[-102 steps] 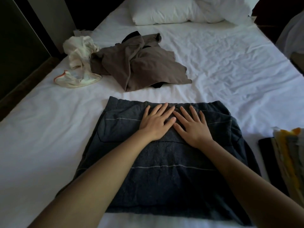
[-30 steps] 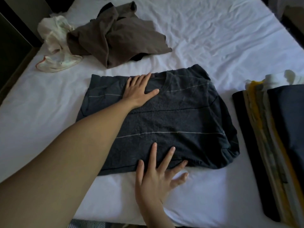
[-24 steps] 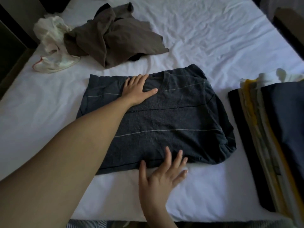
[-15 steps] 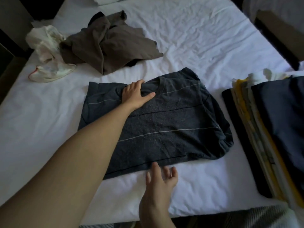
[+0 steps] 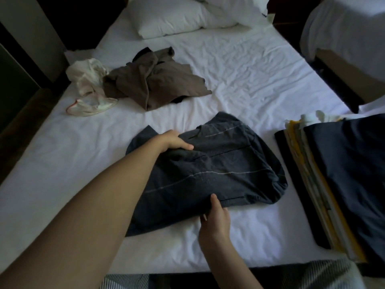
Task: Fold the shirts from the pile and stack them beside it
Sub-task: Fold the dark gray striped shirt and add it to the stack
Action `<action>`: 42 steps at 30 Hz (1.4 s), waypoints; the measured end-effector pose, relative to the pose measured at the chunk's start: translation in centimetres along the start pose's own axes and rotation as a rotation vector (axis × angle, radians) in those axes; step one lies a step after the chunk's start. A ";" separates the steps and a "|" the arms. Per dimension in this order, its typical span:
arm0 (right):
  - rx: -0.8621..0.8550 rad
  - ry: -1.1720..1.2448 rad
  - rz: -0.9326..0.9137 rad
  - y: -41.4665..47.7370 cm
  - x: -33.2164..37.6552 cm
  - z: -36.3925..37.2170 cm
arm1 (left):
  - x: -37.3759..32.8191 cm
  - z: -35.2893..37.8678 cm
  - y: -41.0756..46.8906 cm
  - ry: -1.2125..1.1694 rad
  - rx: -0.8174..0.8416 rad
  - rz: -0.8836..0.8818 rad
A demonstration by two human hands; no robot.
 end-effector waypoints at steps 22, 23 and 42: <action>0.554 -0.640 -0.728 -5.8 26.7 10.9 | -3.2 -15.8 -12.1 -0.904 -0.273 -0.174; 0.575 -0.637 -0.765 -5.9 27.3 11.3 | -3.7 -16.4 -12.1 -0.958 -0.322 -0.124; 0.575 -0.826 -0.614 5.6 10.6 -7.1 | 14.9 5.2 -20.6 -0.619 -0.428 -0.088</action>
Point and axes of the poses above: each hand's wrist, its own y-axis towards the middle knuckle, its own z-axis out of the palm, x = y × z, the point moved 4 cm from there along y, towards the middle knuckle, and after that the axes turned 14 degrees about -x, right-handed, at the moved point
